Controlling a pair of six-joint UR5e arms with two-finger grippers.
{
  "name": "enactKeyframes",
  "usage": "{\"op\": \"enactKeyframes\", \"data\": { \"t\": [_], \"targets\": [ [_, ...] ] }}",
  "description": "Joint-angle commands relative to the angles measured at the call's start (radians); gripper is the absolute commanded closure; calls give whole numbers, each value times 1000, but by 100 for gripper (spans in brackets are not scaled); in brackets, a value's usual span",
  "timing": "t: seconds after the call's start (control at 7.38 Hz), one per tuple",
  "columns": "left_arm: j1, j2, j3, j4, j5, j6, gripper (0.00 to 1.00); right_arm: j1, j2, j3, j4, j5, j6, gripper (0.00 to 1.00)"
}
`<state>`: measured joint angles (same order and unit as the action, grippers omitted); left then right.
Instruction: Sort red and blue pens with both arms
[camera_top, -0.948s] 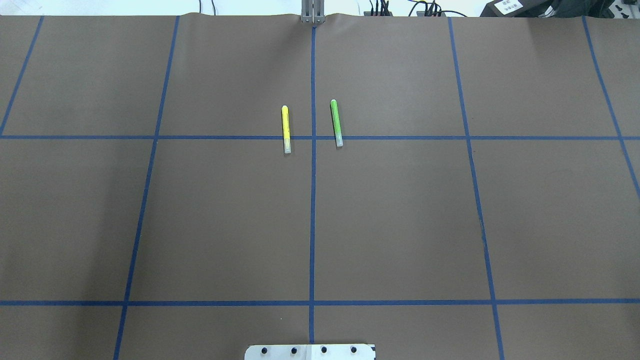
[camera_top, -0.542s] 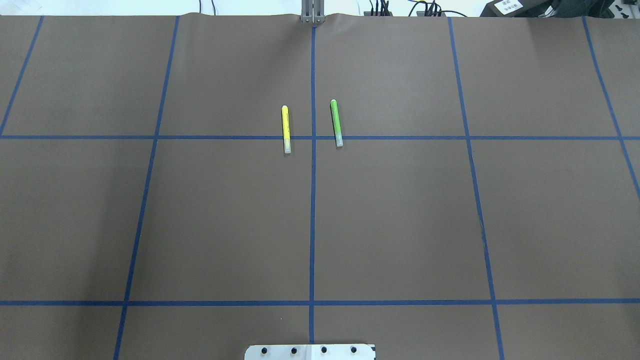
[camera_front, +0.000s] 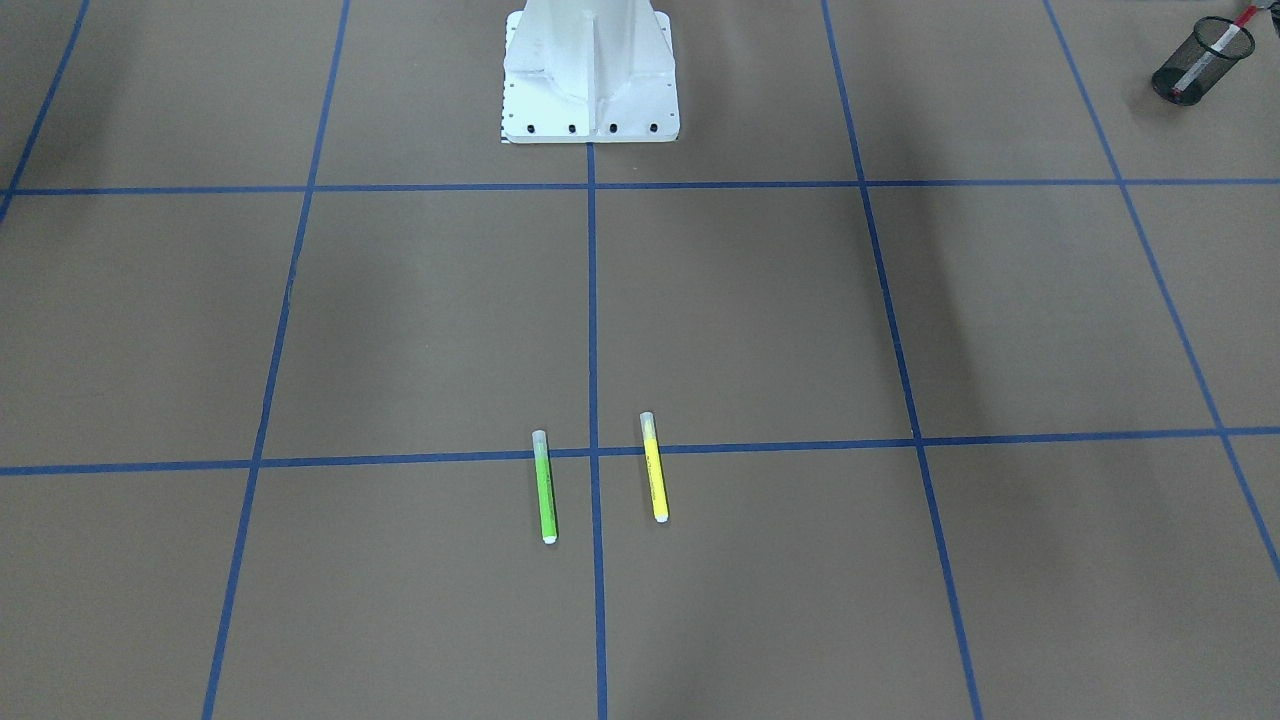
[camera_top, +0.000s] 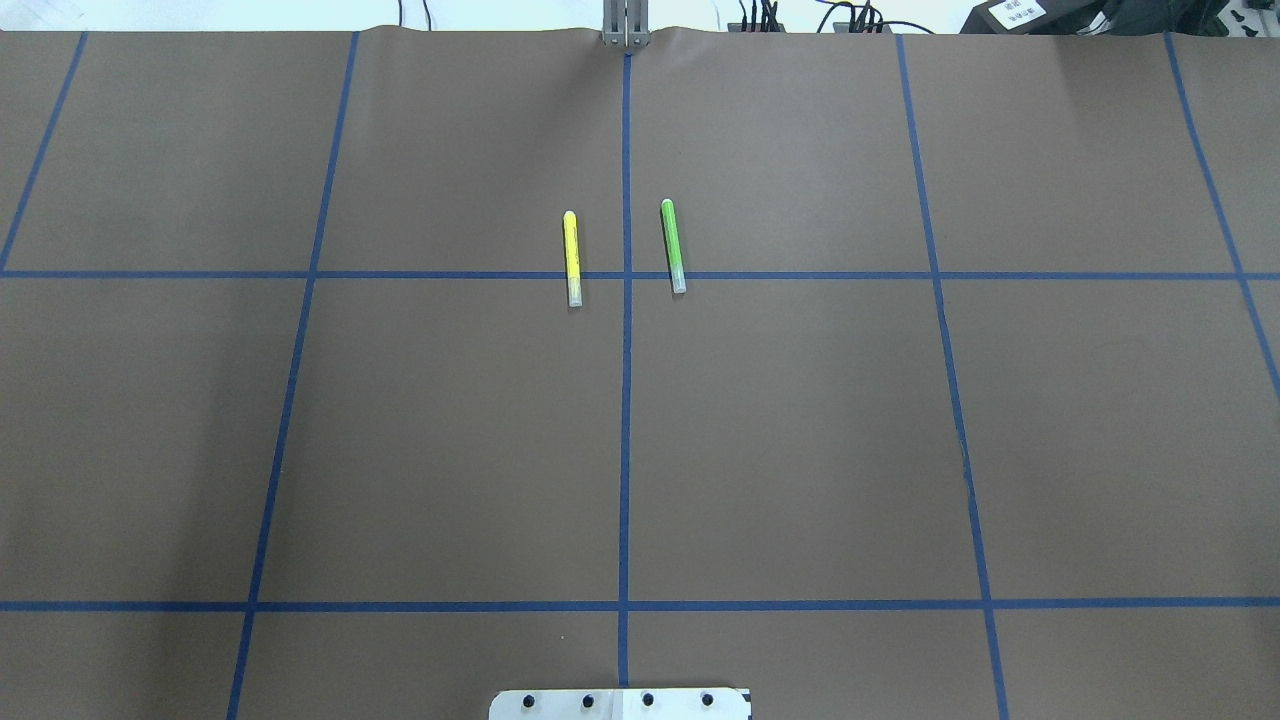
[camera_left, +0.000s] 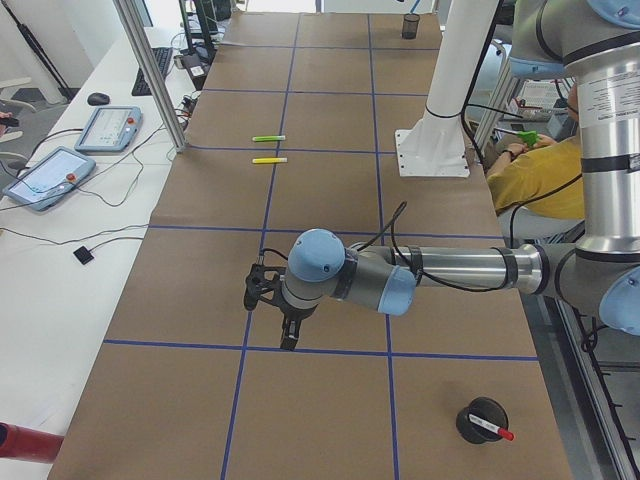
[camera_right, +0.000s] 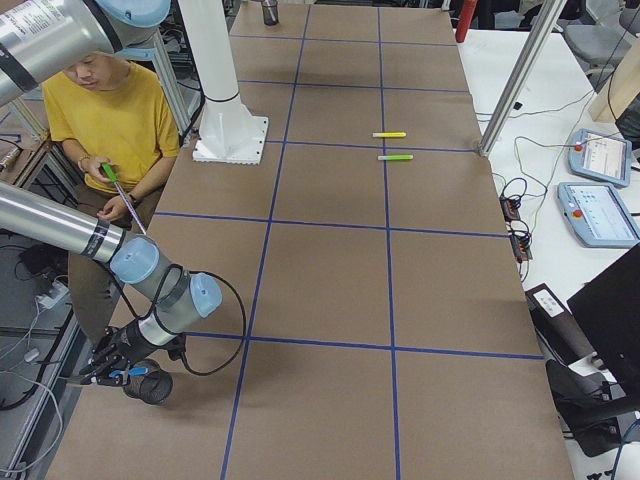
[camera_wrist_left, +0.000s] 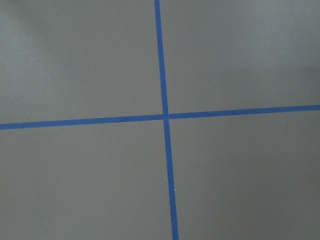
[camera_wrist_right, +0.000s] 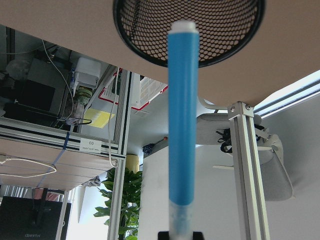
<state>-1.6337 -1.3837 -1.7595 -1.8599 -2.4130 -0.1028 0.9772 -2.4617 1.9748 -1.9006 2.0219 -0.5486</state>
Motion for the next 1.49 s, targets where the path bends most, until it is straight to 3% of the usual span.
{"op": "enactKeyframes", "data": {
  "t": [0.0, 0.27, 0.41, 0.95, 1.08, 1.35],
  "targets": [
    [0, 0, 0, -1, 0, 0, 0, 0, 0, -2, 0, 0, -1, 100],
    [0, 0, 0, -1, 0, 2, 0, 0, 1, -2, 0, 0, 1, 63],
    [0, 0, 0, -1, 0, 0, 0, 0, 4, -2, -2, 0, -7, 1],
    [0, 0, 0, 1, 0, 0, 0, 0, 16, -4, -6, 6, -34, 0],
    [0, 0, 0, 1, 0, 0, 0, 8, 70, -2, -33, 14, -60, 0],
    [0, 0, 2, 4, -2, -2, 0, 134, 299, 10, -214, 5, -63, 0]
  ]
}}
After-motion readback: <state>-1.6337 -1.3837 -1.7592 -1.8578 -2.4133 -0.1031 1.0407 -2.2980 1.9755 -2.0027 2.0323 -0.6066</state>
